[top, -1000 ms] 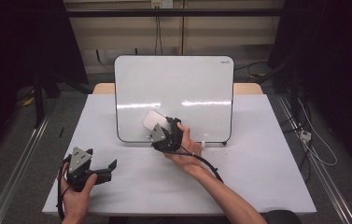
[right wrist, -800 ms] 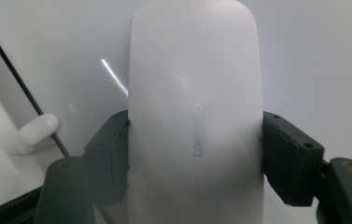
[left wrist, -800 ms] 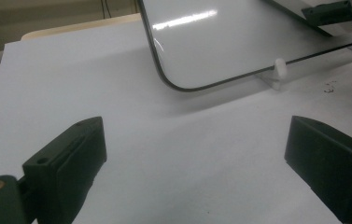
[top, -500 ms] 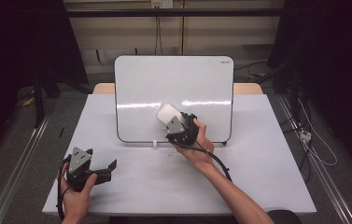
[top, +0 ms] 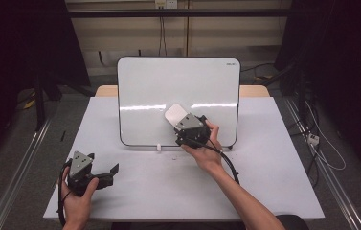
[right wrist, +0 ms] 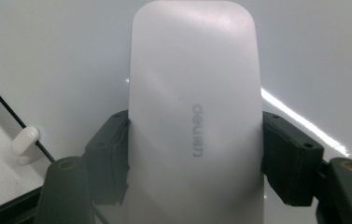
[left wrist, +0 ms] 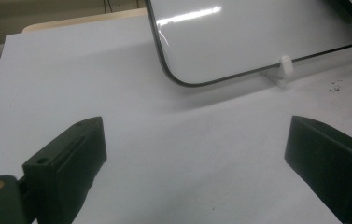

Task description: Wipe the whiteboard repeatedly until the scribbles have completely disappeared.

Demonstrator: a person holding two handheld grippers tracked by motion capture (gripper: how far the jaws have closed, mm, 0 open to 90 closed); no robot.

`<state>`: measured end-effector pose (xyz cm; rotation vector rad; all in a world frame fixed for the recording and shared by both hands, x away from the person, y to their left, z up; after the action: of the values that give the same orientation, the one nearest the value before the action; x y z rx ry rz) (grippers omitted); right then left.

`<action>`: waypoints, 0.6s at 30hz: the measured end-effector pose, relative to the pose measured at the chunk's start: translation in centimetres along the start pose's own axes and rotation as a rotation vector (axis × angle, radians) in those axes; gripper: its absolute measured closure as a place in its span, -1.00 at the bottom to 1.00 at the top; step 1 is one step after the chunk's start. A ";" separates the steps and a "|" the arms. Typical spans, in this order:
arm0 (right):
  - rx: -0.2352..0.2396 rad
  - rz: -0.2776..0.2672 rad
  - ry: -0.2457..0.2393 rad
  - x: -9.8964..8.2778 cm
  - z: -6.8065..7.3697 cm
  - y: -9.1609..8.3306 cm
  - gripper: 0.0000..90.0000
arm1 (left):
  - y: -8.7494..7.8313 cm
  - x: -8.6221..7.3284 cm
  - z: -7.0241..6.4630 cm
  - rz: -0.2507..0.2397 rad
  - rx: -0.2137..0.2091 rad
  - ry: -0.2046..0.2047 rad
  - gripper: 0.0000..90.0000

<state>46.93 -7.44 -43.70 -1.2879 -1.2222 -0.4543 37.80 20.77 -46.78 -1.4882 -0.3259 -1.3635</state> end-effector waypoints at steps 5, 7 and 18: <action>0.013 -0.034 0.025 0.6 -0.2 -0.9 -0.29 | 0.1 0.1 -0.1 -0.008 0.011 0.001 -0.87; 0.014 -0.042 0.030 0.7 -0.4 -1.2 -0.29 | 0.0 0.1 -0.1 -0.013 0.008 0.001 -0.87; 0.031 -0.062 0.077 0.3 -1.9 -2.5 -0.29 | 0.0 0.3 -0.2 -0.010 0.012 0.010 -0.87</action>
<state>45.76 -9.73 -41.93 -1.1984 -1.2028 -0.5234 37.72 20.48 -46.56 -1.4710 -0.3349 -1.3742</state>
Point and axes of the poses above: each handheld gripper's, and its own axes: y roughly forward along the jaws, x roughly out of its top, z roughly to its left, the point moved 8 cm from there along y, roughly forward along the jaws, and after that the axes turned 13 degrees about y, right-handed, at the moved point
